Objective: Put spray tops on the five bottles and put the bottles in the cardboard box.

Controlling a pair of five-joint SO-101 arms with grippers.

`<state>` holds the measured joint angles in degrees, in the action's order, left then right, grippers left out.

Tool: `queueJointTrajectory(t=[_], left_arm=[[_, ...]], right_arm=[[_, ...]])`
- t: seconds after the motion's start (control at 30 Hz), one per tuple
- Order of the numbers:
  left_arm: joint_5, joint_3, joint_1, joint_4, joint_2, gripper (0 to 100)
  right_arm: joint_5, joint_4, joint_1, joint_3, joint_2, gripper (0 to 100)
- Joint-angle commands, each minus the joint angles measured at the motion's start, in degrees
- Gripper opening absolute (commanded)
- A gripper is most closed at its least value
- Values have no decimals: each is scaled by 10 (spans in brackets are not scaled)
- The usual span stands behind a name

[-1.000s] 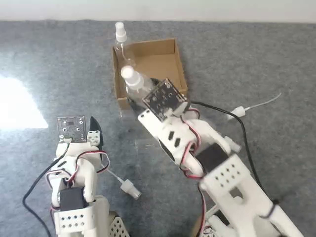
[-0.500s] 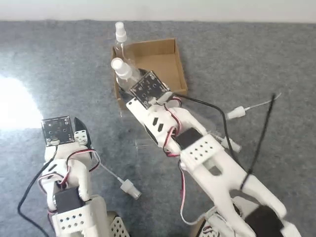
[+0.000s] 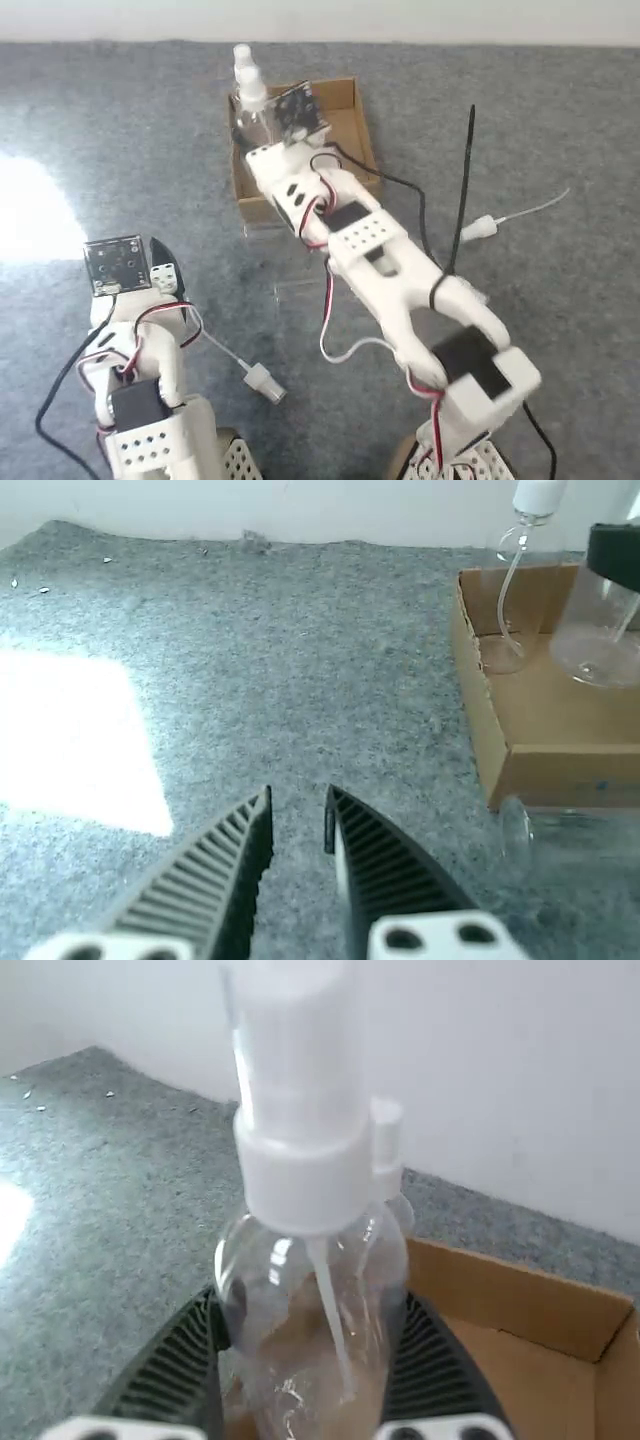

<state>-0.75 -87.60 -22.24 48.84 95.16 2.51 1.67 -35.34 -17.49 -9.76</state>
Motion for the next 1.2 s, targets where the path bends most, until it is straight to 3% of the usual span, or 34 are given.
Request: queueJointTrajectory(t=[0.0,0.6,0.77,0.97,1.17], left_arm=[[-2,23,-4,-16,9,79],[-2,22,-4,-16,9,80],[-3,22,-4,-16,9,80],[-3,22,-4,-16,9,80],[-4,22,-4,-16,9,80]], right_arm=[[72,16,17,87,-36,9],[86,18,26,219,-218,7],[78,91,26,196,-232,7],[17,160,15,167,-251,7],[16,172,13,169,-272,7]])
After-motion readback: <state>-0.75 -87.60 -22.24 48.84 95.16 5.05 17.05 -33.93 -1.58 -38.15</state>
